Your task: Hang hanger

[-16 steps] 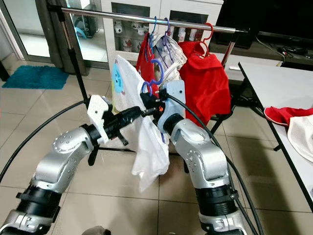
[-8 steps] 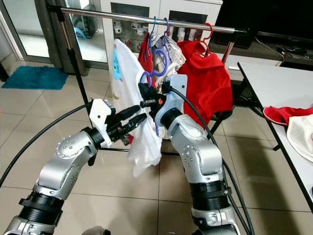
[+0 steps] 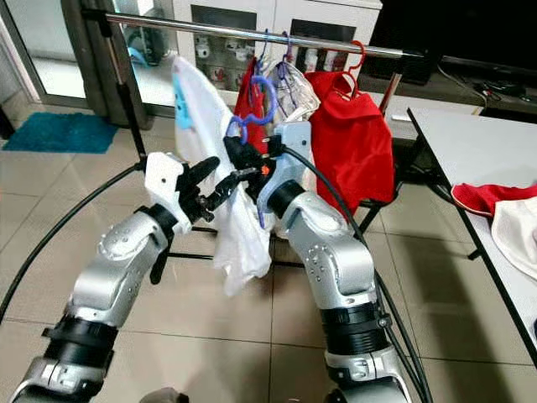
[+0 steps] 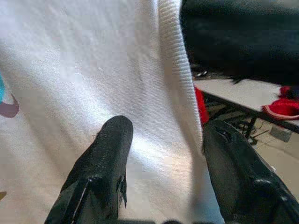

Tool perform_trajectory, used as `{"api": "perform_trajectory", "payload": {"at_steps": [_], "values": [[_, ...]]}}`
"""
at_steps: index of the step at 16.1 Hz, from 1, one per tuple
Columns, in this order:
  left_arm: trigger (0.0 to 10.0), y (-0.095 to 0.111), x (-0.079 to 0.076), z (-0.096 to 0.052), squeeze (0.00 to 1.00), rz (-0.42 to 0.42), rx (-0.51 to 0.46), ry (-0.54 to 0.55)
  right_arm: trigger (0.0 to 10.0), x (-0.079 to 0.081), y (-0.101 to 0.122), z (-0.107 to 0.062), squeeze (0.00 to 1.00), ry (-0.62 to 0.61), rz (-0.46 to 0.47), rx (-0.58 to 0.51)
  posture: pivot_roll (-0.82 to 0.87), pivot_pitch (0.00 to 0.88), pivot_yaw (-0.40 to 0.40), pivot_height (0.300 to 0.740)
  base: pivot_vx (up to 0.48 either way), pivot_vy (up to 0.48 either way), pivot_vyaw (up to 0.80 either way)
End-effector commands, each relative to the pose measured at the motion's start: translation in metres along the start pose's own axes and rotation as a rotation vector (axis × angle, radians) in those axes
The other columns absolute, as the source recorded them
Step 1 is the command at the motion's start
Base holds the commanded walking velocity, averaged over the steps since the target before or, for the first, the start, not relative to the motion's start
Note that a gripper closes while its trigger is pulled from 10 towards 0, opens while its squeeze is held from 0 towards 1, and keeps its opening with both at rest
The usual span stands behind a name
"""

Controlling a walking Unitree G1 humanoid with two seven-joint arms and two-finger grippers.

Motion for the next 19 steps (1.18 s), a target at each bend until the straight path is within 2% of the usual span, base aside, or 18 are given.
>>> {"api": "perform_trajectory", "payload": {"at_steps": [1, 2, 3, 4, 5, 13, 19], "values": [[10.0, -0.002, 0.001, 0.003, 0.00, 0.001, 0.022, 0.011, 10.0, 0.000, 0.014, 0.000, 0.00, 0.009, -0.023, -0.064, -0.12, 0.000, -0.083, 0.740, 0.000, 0.000, 0.00], [10.0, -0.003, 0.000, 0.004, 0.00, 0.003, 0.026, -0.005, 10.0, 0.000, 0.015, -0.001, 0.00, 0.011, -0.022, -0.070, -0.12, 0.000, -0.083, 0.740, 0.000, 0.000, 0.00], [4.9, -0.003, 0.000, 0.005, 0.00, 0.007, 0.027, -0.010, 10.0, 0.000, 0.015, -0.001, 0.00, 0.013, -0.023, -0.071, -0.12, 0.000, -0.083, 0.740, 0.000, 0.000, 0.00], [1.5, -0.003, 0.000, 0.006, 0.00, 0.009, 0.027, -0.014, 10.0, -0.001, 0.015, -0.001, 0.00, 0.014, -0.025, -0.071, -0.12, 0.000, -0.083, 0.740, 0.000, 0.000, 0.00], [0.0, -0.002, -0.001, 0.007, 0.00, 0.007, 0.022, -0.017, 10.0, -0.001, 0.015, -0.001, 0.00, 0.011, -0.026, -0.070, -0.12, 0.000, -0.083, 0.740, 0.000, 0.000, 0.00], [0.0, 0.003, 0.000, 0.008, 0.00, 0.023, 0.014, -0.043, 10.0, -0.010, 0.011, 0.002, 0.00, -0.044, -0.021, -0.052, -0.11, 0.000, -0.061, 0.740, 0.000, 0.000, 0.00], [0.0, 0.007, -0.002, 0.008, 0.00, 0.021, 0.001, -0.049, 10.0, -0.014, 0.008, -0.001, 0.00, -0.071, -0.014, -0.042, -0.10, 0.000, -0.081, 0.740, 0.000, 0.000, 0.00]]}}
Point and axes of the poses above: a point about 5 cm out from each wrist's last joint towards the gripper, its own z axis pointing out of the wrist towards the gripper, its own y axis along the axis of the wrist's last joint, x = y × z, the point moved 3 cm from there along z, pointing out of the wrist towards the gripper, and after that the axes turned 15 degrees about -z, right-handed, at the moved point
